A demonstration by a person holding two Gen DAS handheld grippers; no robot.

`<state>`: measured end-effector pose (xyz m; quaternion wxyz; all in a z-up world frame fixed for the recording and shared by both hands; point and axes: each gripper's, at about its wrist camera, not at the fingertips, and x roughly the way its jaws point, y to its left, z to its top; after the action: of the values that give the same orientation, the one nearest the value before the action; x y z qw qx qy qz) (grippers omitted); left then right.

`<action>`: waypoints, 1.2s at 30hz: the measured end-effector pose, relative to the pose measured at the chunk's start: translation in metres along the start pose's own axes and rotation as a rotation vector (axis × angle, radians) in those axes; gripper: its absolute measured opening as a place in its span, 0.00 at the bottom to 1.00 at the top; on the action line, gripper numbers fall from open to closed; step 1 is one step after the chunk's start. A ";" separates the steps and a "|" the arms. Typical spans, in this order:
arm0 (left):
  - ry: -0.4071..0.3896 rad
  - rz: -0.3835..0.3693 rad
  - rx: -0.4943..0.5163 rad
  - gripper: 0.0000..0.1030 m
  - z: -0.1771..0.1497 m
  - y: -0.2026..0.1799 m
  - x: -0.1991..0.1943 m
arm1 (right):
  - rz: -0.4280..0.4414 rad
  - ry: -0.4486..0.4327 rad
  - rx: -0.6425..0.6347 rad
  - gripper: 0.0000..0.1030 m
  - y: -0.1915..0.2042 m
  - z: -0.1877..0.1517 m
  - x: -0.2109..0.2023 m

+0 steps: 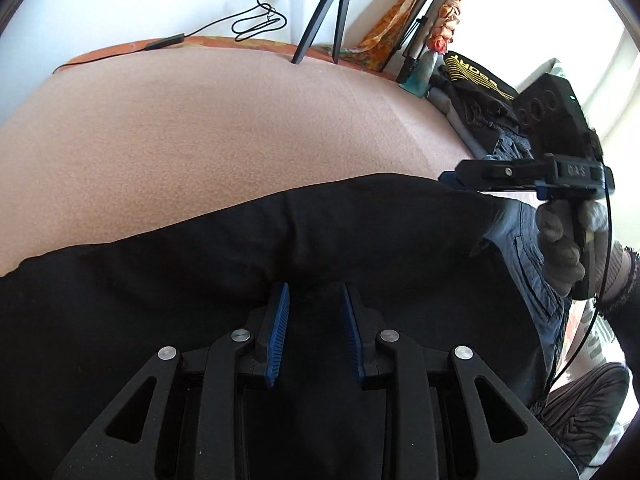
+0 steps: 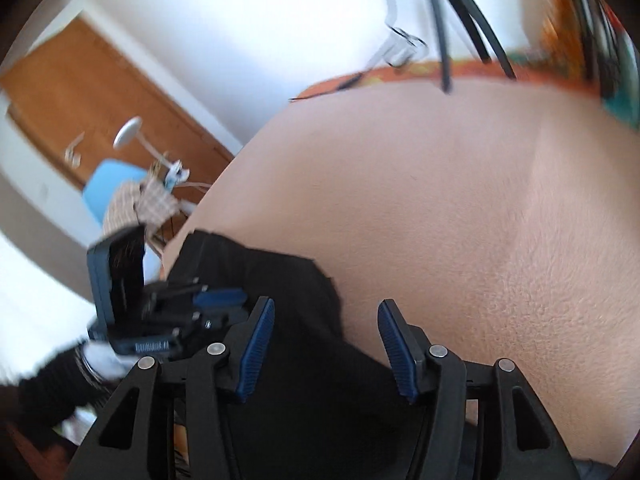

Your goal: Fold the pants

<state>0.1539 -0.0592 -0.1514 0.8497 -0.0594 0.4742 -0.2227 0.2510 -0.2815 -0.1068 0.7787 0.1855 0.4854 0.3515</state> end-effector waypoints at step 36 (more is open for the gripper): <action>-0.191 0.069 -0.349 0.44 -0.068 0.088 -0.130 | -0.499 0.021 -0.368 0.39 0.066 -0.007 0.042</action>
<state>0.0668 0.0838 -0.1142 0.8749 -0.2101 0.4244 -0.1011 0.2329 -0.2060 -0.0948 0.8565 -0.0870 0.4520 0.2335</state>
